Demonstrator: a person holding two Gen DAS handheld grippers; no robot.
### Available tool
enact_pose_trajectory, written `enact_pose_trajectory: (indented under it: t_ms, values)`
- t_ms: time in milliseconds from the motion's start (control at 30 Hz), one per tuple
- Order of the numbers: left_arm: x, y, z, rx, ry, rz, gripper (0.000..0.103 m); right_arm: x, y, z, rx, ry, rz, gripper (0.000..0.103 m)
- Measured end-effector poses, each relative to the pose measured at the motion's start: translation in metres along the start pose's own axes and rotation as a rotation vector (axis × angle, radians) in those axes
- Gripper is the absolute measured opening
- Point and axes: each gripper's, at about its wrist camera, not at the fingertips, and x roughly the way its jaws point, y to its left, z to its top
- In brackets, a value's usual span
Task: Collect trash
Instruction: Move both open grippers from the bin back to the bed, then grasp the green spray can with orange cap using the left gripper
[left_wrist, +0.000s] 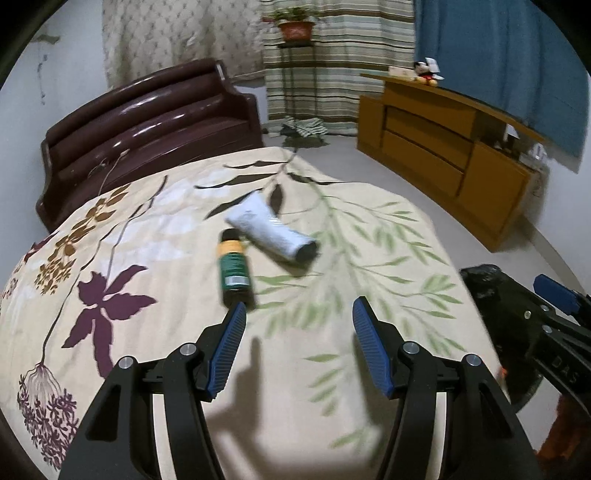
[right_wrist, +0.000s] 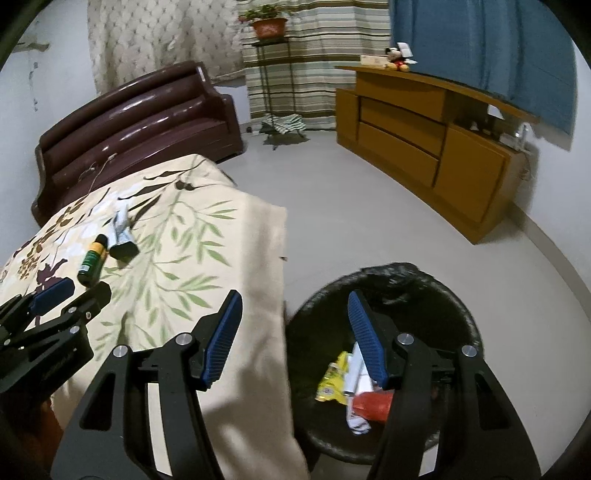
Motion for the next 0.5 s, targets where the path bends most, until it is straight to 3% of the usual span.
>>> enact_pose_trajectory:
  t_ms: [500]
  values:
    - [0.037,0.045,0.019,-0.094,0.087,0.028,0.059,0.020,0.043,0.022,-0.060,0.006,0.071,0.058]
